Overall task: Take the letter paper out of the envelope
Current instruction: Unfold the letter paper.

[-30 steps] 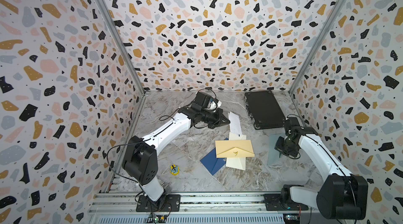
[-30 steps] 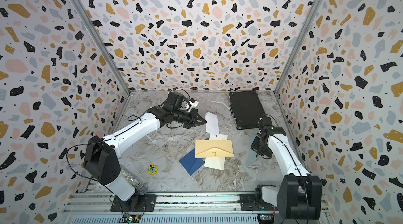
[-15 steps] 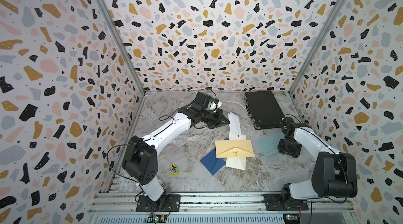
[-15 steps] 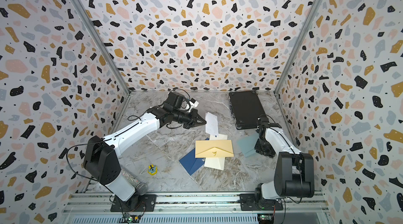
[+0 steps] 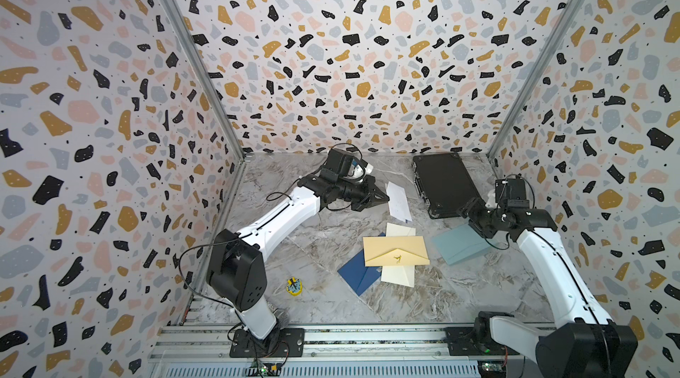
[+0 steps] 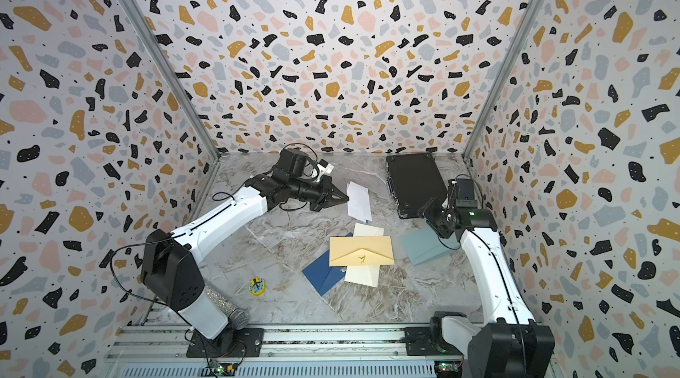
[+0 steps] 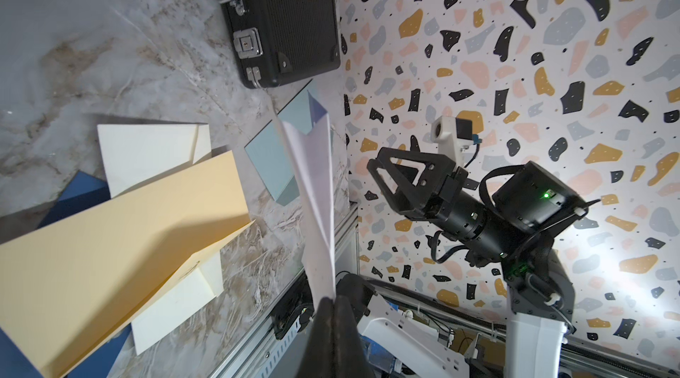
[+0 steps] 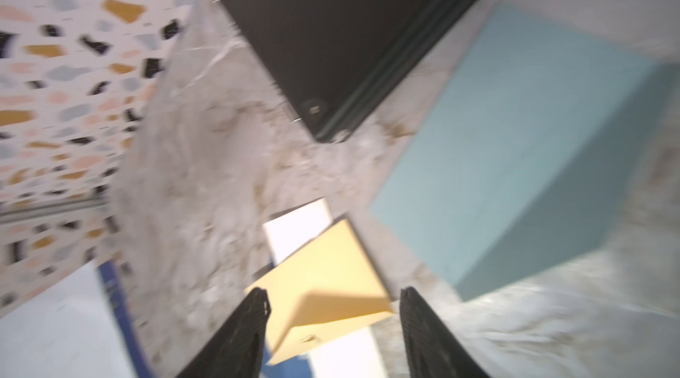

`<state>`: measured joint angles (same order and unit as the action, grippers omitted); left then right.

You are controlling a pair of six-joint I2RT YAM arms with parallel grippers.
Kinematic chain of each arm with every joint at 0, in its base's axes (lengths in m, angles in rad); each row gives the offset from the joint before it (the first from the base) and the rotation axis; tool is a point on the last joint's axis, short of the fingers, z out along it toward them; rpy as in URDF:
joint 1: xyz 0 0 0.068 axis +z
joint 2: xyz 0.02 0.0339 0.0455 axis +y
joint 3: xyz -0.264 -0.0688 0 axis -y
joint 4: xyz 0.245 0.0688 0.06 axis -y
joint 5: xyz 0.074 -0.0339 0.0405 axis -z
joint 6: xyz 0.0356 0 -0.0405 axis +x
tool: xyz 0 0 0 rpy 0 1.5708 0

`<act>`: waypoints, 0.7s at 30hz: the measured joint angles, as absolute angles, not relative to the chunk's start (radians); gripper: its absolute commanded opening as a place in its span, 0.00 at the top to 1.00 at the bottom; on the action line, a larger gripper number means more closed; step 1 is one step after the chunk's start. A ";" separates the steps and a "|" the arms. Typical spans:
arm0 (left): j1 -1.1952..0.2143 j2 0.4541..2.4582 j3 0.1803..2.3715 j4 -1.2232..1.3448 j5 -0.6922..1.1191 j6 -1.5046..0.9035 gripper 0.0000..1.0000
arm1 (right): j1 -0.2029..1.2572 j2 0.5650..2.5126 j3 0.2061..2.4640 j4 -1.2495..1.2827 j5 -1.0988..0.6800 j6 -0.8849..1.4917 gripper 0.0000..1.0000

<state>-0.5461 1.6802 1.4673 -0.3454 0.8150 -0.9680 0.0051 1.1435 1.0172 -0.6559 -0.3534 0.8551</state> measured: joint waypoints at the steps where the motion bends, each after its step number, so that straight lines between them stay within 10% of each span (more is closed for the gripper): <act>1: -0.543 1.683 1.468 -0.325 0.822 -0.989 1.00 | 0.025 1.145 0.989 -0.589 -0.419 0.912 0.37; 21: -0.532 1.725 1.468 -0.150 0.855 -1.158 1.00 | 0.194 1.200 0.812 0.104 -0.745 1.483 0.46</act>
<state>-0.5320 1.7252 1.4681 -0.1505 0.8555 -1.1576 0.1940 1.1995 0.8124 0.1036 -0.7448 1.4834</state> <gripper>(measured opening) 0.047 0.552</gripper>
